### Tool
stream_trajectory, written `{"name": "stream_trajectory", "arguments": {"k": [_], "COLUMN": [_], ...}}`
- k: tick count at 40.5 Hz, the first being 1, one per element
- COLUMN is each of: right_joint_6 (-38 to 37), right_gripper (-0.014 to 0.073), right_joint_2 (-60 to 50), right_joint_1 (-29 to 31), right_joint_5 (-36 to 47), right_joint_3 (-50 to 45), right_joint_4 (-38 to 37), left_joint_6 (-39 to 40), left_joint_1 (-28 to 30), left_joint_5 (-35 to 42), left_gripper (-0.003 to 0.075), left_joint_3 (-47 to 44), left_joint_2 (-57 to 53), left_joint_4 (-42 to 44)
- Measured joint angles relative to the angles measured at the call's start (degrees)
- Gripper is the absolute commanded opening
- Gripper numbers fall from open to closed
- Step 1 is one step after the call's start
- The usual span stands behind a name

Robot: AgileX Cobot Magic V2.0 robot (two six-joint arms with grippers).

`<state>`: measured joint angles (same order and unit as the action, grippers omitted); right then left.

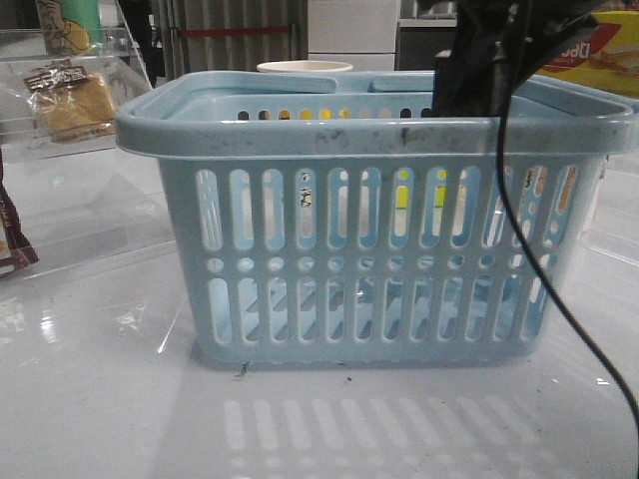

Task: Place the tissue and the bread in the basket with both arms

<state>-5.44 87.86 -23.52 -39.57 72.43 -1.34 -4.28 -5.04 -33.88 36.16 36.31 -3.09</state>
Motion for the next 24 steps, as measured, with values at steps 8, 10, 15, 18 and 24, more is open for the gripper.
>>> {"name": "stream_trajectory", "arguments": {"k": [8,10,15,18,24], "right_joint_6": [0.0,0.0,0.0,0.0,0.0], "right_gripper": [0.0602,0.0604,0.0602,0.0602,0.0602], "right_joint_2": [2.66,2.66,1.71,0.38,-3.18], "right_joint_1": [0.0,0.0,0.0,0.0,0.0], "right_joint_5": [1.68,1.82,2.28,2.52,1.75], "right_joint_3": [0.0,0.0,0.0,0.0,-0.04], "right_joint_4": [0.64,0.74,0.77,0.77,0.87], "left_joint_6": [0.0,0.0,0.0,0.0,0.0], "left_joint_1": [0.0,0.0,0.0,0.0,0.0], "left_joint_5": [0.0,0.0,0.0,0.0,0.0], "left_gripper": [0.0092,0.0092,0.0092,0.0092,0.0092], "left_joint_3": [0.0,0.0,0.0,0.0,0.0], "left_joint_2": [0.0,0.0,0.0,0.0,0.0], "left_joint_4": [0.0,0.0,0.0,0.0,0.0]}}
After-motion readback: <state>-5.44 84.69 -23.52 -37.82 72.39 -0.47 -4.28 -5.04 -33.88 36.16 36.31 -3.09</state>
